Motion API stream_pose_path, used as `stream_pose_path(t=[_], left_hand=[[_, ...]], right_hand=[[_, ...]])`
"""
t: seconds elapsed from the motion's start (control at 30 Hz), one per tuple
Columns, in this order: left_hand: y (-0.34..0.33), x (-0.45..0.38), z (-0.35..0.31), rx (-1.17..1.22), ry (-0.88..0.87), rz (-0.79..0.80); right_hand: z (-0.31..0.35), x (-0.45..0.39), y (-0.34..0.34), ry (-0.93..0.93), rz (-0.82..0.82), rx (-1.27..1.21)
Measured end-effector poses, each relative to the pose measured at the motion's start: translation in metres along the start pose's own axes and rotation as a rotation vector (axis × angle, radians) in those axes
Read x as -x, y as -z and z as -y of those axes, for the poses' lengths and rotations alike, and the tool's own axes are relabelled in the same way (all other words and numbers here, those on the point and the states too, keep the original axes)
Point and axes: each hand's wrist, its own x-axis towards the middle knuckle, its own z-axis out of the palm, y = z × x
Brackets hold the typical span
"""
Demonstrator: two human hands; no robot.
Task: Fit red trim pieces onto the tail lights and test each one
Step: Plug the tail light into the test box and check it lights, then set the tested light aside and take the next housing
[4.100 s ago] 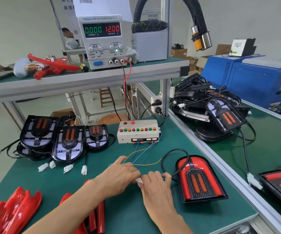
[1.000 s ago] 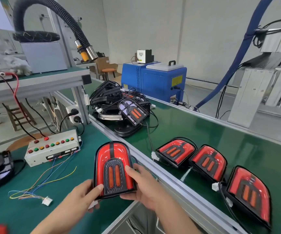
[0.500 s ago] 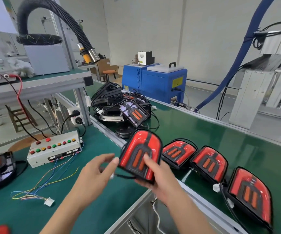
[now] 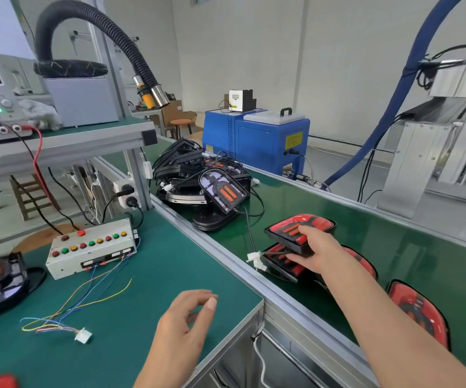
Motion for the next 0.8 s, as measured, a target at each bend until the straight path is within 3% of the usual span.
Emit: stream_pose_path(t=[0.47, 0.8], left_hand=[[0.004, 0.019, -0.001, 0.067, -0.005, 0.029], [0.015, 0.018, -0.002, 0.055, -0.019, -0.006]], right_hand=[[-0.002, -0.014, 0.006, 0.161, -0.094, 0.418], [0.001, -0.012, 0.018, 0.443, -0.296, 1.123]])
